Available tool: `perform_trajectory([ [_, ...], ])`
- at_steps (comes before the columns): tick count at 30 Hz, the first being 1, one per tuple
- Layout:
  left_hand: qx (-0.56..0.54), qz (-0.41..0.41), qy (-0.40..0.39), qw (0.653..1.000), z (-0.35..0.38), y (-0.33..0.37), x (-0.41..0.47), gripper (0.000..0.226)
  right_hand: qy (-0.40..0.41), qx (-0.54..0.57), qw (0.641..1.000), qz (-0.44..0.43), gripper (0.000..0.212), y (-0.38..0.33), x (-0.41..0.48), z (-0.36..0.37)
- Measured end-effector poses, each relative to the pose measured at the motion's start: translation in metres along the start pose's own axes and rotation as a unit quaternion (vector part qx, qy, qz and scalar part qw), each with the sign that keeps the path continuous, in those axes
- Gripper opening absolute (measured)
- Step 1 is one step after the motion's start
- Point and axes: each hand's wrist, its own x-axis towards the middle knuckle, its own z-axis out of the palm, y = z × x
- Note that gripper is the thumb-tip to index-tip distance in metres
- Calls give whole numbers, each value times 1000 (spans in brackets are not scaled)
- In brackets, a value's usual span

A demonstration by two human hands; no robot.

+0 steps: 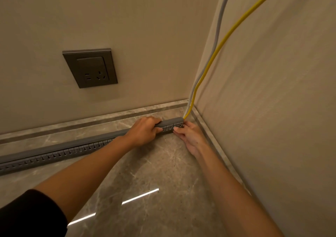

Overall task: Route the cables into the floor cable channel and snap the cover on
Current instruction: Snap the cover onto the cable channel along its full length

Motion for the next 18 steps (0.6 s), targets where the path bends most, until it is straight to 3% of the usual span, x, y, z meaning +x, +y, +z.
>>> perform_trajectory([
  [5, -32, -7, -6, 999, -2, 3, 0, 24, -11, 66, 997, 24, 25, 6, -2, 6],
  [12, -42, -6, -13, 999, -4, 8, 2, 27, 7, 104, 994, 18, 39, 11, -2, 12],
  [18, 1, 6, 47, 999, 6, 12, 0, 21, 37, 112, 993, -5, 41, 12, -5, 18],
])
